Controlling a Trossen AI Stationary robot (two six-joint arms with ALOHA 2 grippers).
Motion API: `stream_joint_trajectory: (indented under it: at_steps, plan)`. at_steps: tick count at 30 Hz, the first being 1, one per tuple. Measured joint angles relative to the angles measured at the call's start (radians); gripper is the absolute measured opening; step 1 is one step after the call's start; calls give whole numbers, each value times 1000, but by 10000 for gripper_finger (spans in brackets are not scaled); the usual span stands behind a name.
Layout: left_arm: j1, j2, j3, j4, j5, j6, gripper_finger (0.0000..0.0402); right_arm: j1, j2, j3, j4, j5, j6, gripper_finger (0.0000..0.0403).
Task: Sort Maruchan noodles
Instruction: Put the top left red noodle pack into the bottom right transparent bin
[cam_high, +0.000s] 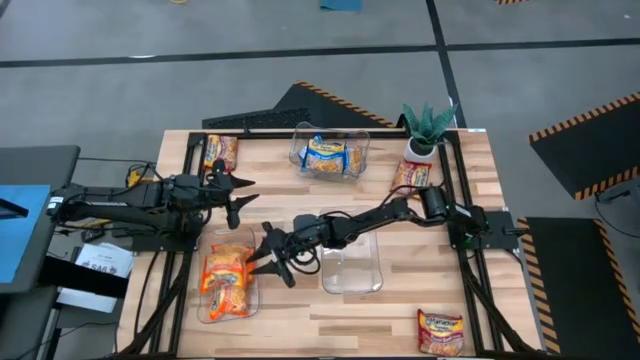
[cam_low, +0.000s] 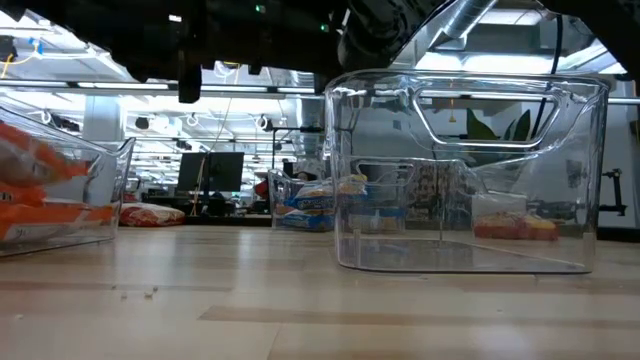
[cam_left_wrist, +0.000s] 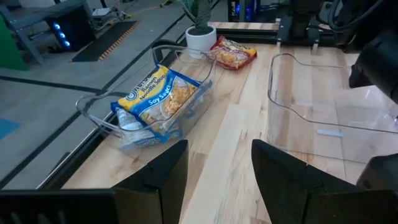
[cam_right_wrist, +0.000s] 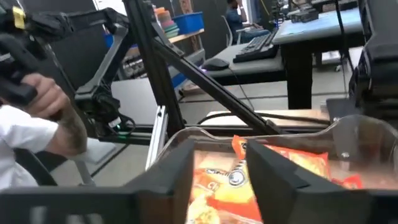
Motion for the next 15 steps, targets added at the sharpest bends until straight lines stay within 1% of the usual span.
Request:
stream_joint_trajectory:
  at_steps: [3, 5, 7, 9, 12, 15]
  plan:
    - [0, 0, 0, 0, 0, 0, 167, 4, -5, 4, -5, -1, -29, 225]
    - [0, 0, 0, -1, 1, 0, 167, 2, -37, 2, -91, -2, -37, 245]
    - [0, 0, 0, -6, 1, 0, 167, -5, -88, 3, -235, 5, -88, 253]
    - [0, 0, 0, -16, 1, -4, 167, -13, -149, 4, -426, 58, -125, 254]
    - [0, 0, 0, -26, 1, -9, 167, -25, -208, 4, -652, 169, -134, 254]
    - [0, 0, 0, -27, 1, -10, 167, -26, -249, 2, -807, 283, -166, 254]
